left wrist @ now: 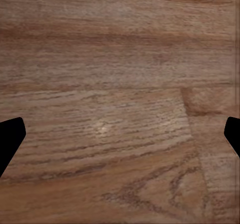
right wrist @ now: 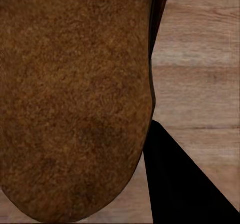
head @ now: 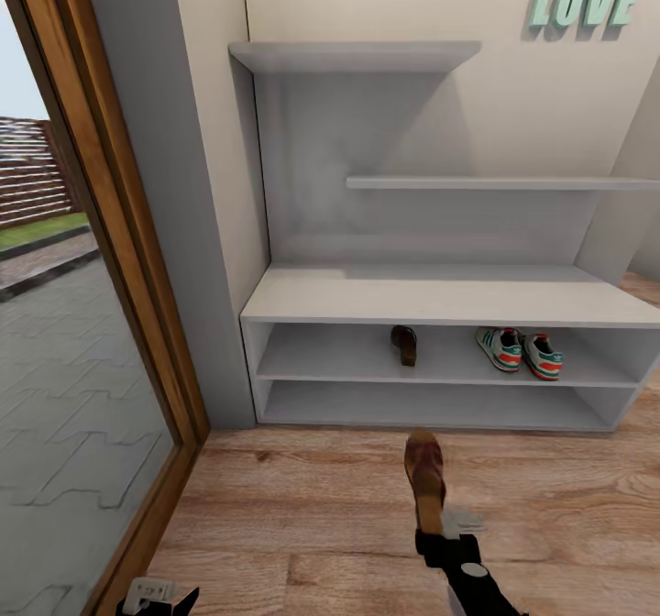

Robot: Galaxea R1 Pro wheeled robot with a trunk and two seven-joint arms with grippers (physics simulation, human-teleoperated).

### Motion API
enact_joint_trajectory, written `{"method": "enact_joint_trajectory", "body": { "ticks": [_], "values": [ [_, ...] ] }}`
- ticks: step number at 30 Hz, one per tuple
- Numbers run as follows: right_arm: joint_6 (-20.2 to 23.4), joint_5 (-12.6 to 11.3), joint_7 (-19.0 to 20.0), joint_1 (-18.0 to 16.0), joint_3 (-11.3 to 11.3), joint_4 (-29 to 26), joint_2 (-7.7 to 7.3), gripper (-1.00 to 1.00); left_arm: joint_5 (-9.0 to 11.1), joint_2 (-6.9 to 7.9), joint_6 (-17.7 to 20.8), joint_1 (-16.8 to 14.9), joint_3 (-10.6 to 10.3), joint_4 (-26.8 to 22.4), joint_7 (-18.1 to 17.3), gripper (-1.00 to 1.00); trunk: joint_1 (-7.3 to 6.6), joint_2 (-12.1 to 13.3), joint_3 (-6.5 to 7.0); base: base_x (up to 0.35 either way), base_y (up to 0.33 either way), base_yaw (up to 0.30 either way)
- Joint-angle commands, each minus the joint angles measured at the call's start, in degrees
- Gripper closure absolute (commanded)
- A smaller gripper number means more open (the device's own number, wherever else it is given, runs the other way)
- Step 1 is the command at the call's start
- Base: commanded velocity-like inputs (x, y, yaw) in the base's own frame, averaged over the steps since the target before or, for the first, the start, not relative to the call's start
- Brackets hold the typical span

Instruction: Pick up the two gym shoes and the two sandals from the corridor floor and place them onto the hallstand (shoe rack) in the corridor, making sure they are on the rack and not on the floor. Arrange them so the two gym shoes are next to each other and the two sandals are next to each other.

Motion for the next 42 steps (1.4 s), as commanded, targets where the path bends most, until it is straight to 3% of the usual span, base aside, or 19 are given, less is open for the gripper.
{"method": "enact_joint_trajectory", "body": {
  "ticks": [1,2,3,4,5,9,15,20,34,37,42],
  "values": [
    [2.2,1.0,-1.0,-0.2,0.0,-1.4,1.05,1.00,-0.7,-0.11,-0.3,0.0,0.4,0.0,-0.3,-1.00,-0.01,0.0,-0.06,0.000,0.000,0.000],
    [5.8,2.1,-2.8,-0.7,0.9,-3.6,2.86,1.00,-1.0,-0.22,-0.3,0.0,0.0,0.0,-0.3,-1.00,-0.01,0.0,-0.06,0.000,0.000,0.000],
    [7.3,2.5,-3.7,-1.1,1.5,-4.5,3.70,1.00,-1.2,-0.27,-0.3,0.0,-0.3,0.0,-0.3,-1.00,-0.01,0.0,-0.06,0.000,0.000,0.000],
    [11.1,3.3,-5.7,-2.4,3.1,-6.6,5.84,1.00,-1.7,-0.42,-0.3,0.0,-1.2,0.0,-0.3,-1.00,-0.01,0.0,-0.06,0.000,0.000,0.000],
    [13.0,3.5,-6.6,-3.6,4.0,-7.3,6.02,1.00,-1.9,-0.60,-0.4,0.0,-1.7,0.0,-0.3,-1.00,-0.01,0.0,-0.06,0.000,0.000,0.000],
    [17.7,3.8,-8.0,-9.8,5.8,-7.4,6.02,1.00,-2.2,-1.24,-0.4,0.0,-3.0,-0.1,-0.3,-1.00,-0.01,0.0,-0.06,0.000,0.000,0.000],
    [20.8,3.7,-8.0,-13.6,6.1,-7.2,6.02,1.00,-2.3,-2.82,-0.2,-0.1,-4.3,-0.6,-0.3,-1.00,-0.01,0.0,-0.06,0.000,0.000,0.000],
    [21.2,3.7,-7.8,-13.9,7.1,-6.9,6.02,1.00,-2.3,-3.10,-0.3,-0.1,-4.9,-0.7,-0.3,-1.00,-0.01,0.0,-0.06,0.000,0.000,0.000],
    [21.2,3.8,-7.9,-14.0,7.4,-7.1,6.02,1.00,-2.3,-3.18,-0.4,-0.1,-5.1,-0.8,-0.3,-1.00,-0.01,0.0,-0.32,0.000,0.000,0.000],
    [21.1,3.8,-7.9,-14.0,7.3,-7.2,6.02,1.00,-2.3,-3.16,-0.4,-0.1,-5.2,-0.8,-0.3,-1.00,-0.01,0.0,-0.58,0.000,0.000,0.000],
    [21.1,3.8,-7.9,-14.0,7.3,-7.3,6.02,1.00,-2.3,-3.16,-0.3,-0.1,-5.2,-0.7,-0.3,-1.00,0.12,-0.1,-2.13,0.000,0.000,0.000]
  ]
}}
